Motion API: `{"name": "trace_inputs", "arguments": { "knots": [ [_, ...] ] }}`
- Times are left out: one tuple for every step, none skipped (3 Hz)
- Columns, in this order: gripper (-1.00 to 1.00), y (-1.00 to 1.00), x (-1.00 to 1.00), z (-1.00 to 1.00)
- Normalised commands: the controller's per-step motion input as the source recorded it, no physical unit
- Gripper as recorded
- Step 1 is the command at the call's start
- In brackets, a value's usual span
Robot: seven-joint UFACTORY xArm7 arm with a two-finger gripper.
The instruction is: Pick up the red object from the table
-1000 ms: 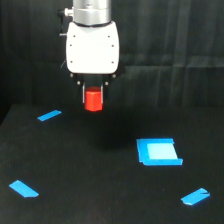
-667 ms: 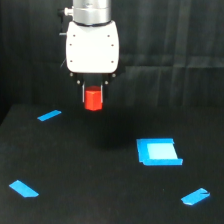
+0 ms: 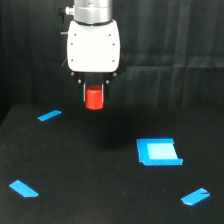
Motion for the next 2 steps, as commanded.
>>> {"name": "trace_inputs", "arguments": {
  "knots": [
    [-1.0,0.0,0.0,0.13],
    [-0.91,0.0,0.05,0.14]
  ]
}}
